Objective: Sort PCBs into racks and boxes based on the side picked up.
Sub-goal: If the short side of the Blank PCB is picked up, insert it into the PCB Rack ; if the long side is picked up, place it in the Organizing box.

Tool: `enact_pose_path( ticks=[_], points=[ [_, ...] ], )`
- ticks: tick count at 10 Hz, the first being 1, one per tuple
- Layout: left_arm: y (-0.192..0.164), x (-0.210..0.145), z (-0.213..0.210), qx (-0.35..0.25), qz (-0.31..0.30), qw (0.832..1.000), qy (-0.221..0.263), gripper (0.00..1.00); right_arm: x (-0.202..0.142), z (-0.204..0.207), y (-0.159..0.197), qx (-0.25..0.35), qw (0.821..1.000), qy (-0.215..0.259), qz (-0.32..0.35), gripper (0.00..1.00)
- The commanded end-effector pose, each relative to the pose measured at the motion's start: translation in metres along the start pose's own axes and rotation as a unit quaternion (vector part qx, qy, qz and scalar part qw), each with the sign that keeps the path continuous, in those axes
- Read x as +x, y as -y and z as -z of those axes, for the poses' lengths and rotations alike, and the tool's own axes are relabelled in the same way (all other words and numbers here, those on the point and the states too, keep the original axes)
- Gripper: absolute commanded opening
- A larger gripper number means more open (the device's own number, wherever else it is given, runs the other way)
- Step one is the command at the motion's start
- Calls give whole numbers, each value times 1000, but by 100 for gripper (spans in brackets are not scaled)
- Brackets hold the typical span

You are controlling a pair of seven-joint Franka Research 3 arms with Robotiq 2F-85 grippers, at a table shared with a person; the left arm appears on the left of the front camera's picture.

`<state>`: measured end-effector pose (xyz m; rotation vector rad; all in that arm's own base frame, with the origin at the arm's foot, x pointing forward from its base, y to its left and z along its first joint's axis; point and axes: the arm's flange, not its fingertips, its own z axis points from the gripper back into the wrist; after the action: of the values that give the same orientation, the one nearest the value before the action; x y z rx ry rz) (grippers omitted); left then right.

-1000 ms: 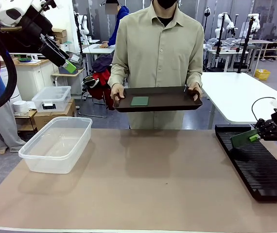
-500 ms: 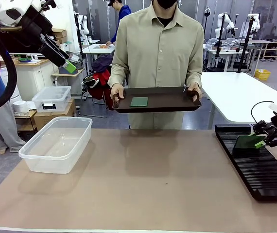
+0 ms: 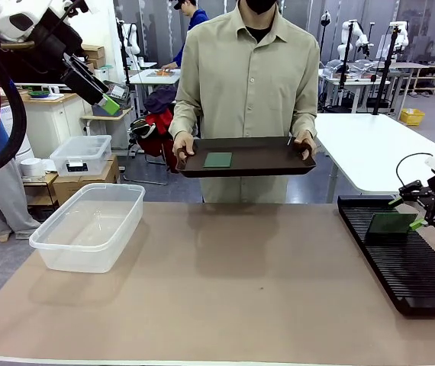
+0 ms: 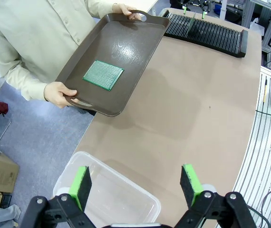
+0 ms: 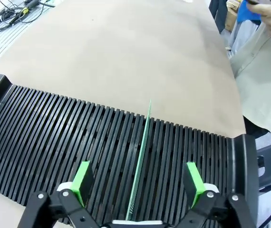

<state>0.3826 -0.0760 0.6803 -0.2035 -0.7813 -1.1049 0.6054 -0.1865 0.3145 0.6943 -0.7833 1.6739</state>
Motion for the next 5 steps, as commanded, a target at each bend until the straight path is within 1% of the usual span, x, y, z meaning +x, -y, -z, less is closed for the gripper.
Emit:
enact_pose_path(
  ticks=[1,2,3,5],
  points=[
    [0,-1,1,3,0,1000,-4,100,21,-8,-7,-2,1000,-13,-5,100],
    [0,-1,1,3,0,1000,-4,100,33,-15,-6,-9,1000,-27,3,100],
    [0,-1,1,3,0,1000,-4,100,46,-23,-5,-17,999,-32,12,100],
    [0,-1,1,3,0,1000,-4,100,68,-28,-5,-33,998,-55,24,100]
  ],
)
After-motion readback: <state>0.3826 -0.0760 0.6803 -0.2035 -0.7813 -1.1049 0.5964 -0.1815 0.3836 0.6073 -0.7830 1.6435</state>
